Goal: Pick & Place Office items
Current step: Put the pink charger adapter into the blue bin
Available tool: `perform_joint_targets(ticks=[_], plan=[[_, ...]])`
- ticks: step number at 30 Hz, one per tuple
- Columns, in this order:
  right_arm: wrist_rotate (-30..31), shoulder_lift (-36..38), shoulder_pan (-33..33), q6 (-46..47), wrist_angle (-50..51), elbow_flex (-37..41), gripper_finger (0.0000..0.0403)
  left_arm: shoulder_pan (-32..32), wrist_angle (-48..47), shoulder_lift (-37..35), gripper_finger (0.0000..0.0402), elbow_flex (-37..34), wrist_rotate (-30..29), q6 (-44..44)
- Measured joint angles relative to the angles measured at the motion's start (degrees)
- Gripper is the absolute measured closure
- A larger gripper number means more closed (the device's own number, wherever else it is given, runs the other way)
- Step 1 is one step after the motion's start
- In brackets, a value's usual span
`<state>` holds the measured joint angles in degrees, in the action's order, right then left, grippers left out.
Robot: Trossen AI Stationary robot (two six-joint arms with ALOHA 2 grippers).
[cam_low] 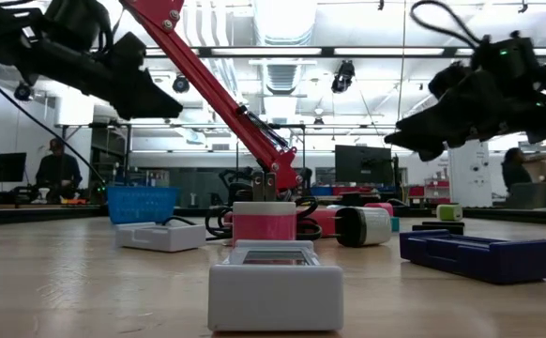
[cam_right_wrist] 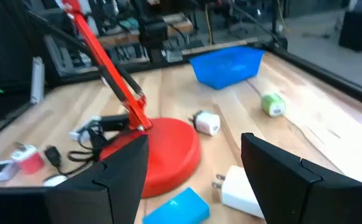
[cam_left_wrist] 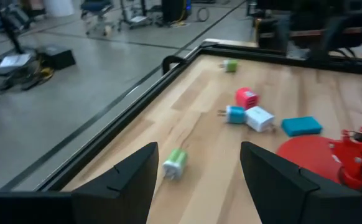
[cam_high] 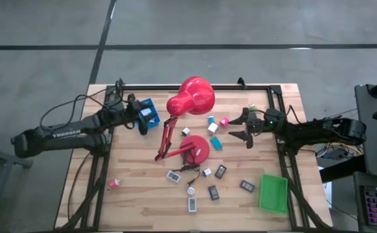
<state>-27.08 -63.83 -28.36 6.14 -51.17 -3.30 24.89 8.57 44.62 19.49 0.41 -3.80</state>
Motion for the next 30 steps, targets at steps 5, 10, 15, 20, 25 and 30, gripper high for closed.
perform_joint_targets(ticks=[5,10,15,20,25,30], plan=[[0.7,0.0,0.0,-4.9,19.6,-7.5,0.0156,-2.9,0.0,0.0,0.0168,0.0,0.2,-0.8],[4.8,0.0,0.1,-11.8,39.5,-16.4,0.0156,-4.2,0.0,0.0,0.0168,-0.1,0.2,-1.0],[5.7,0.0,0.1,-14.2,48.9,-23.3,0.0156,-4.4,0.0,0.2,0.0168,-0.1,0.2,-1.8],[7.6,-0.3,0.2,-19.4,63.8,-30.4,0.0162,-4.4,0.0,1.4,0.0168,-0.1,0.2,-2.5],[13.8,-3.8,1.3,-24.5,77.9,-37.5,0.017,-4.4,0.0,3.3,0.0168,-0.1,0.2,-3.7],[16.7,-11.2,2.7,-28.3,82.3,-42.3,0.0171,-4.4,0.4,4.9,0.0168,-0.1,0.2,-4.0]])
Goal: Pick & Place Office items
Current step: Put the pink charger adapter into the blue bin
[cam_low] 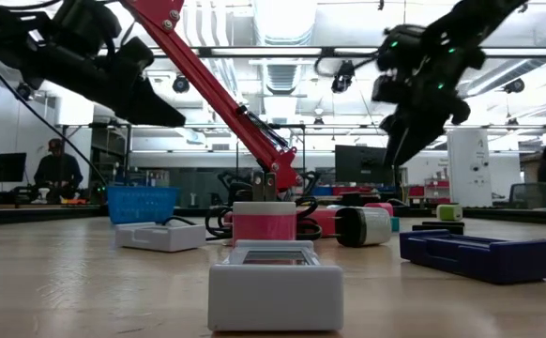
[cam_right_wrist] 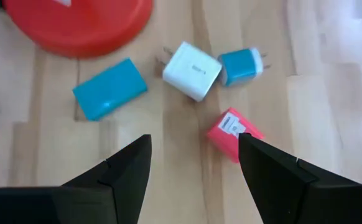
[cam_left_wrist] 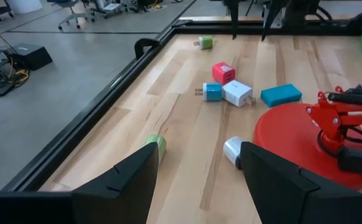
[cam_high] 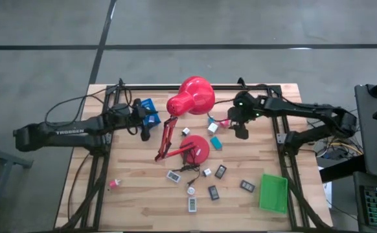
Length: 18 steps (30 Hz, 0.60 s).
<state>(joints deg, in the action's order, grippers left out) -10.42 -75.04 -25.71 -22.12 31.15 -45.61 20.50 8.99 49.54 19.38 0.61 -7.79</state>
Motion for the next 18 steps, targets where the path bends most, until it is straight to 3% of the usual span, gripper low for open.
perform_joint_targets(ticks=[7,18], plan=[[3.0,-11.2,0.3,-8.8,2.9,-6.2,0.0171,0.0,0.3,0.8,0.0168,0.0,0.0,-0.8],[9.0,-21.9,0.2,-17.9,10.1,-15.4,0.017,0.0,0.3,0.8,0.0168,-0.4,0.5,-1.0]])
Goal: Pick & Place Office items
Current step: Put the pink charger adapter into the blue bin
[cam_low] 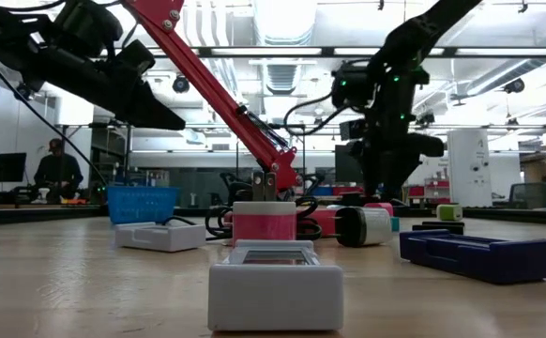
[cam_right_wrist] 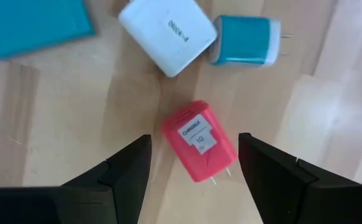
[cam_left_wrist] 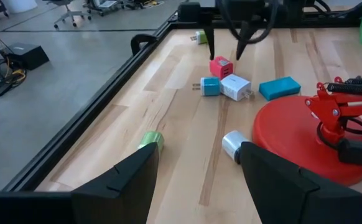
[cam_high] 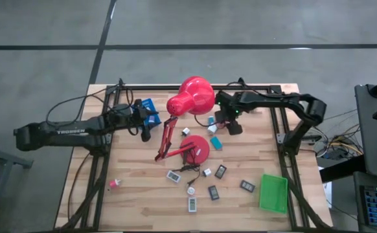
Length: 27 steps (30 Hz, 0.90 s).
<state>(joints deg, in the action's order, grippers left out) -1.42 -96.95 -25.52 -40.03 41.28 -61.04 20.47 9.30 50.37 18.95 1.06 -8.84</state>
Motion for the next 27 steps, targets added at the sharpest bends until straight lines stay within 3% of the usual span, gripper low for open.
perform_joint_targets(ticks=[10,27], plan=[[0.2,-4.1,-0.4,-1.6,0.8,-1.4,0.017,0.0,2.3,-0.1,0.0168,-1.9,0.0,-0.3],[0.1,-4.6,-0.4,-2.0,0.6,0.0,0.0184,0.0,3.7,-0.1,0.0168,-2.5,0.0,-0.4]])
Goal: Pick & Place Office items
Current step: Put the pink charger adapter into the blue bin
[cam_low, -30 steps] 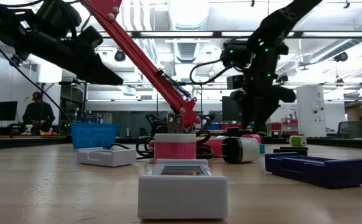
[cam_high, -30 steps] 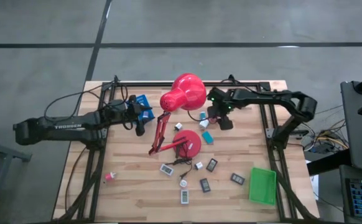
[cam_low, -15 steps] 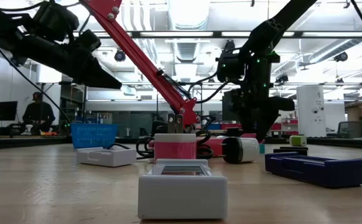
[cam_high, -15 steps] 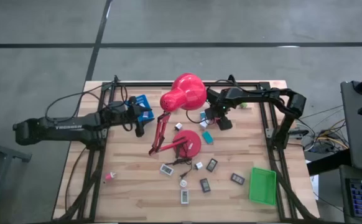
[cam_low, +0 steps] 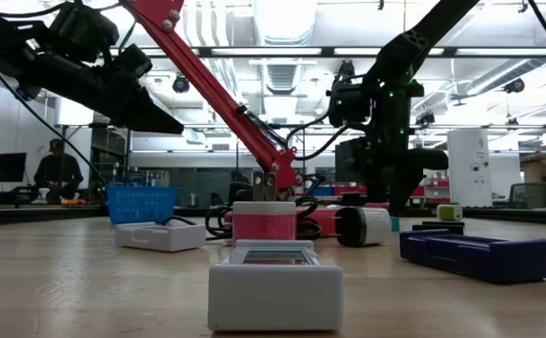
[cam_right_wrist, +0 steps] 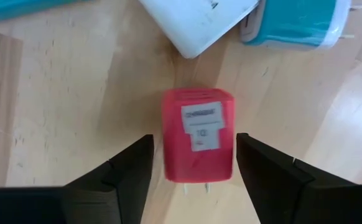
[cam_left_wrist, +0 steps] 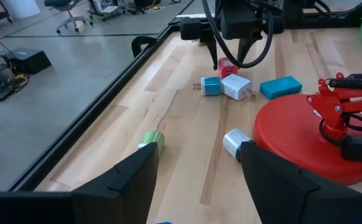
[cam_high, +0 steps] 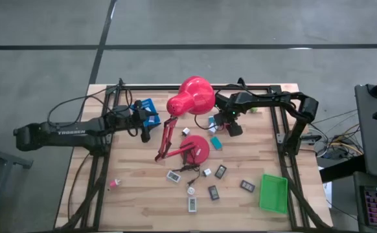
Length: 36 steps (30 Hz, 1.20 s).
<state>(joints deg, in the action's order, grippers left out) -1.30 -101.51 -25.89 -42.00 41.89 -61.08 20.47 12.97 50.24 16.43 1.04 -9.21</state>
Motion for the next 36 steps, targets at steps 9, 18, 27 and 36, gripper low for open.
perform_joint_targets(ticks=[9,18,27,36], plan=[[0.0,0.0,-0.6,1.8,0.3,0.0,0.0188,0.0,0.0,0.0,0.0168,0.0,0.0,0.0],[0.2,0.0,-0.9,1.9,0.3,0.0,0.0188,0.0,1.1,0.0,0.0168,-0.8,0.0,0.2],[0.0,0.0,-0.9,1.8,-0.1,0.0,0.0188,0.0,1.6,0.0,0.0168,-0.9,0.0,0.2],[-1.8,0.0,-0.9,2.0,-0.3,1.1,0.0223,0.0,1.6,0.0,0.0168,-0.9,0.0,0.2]])
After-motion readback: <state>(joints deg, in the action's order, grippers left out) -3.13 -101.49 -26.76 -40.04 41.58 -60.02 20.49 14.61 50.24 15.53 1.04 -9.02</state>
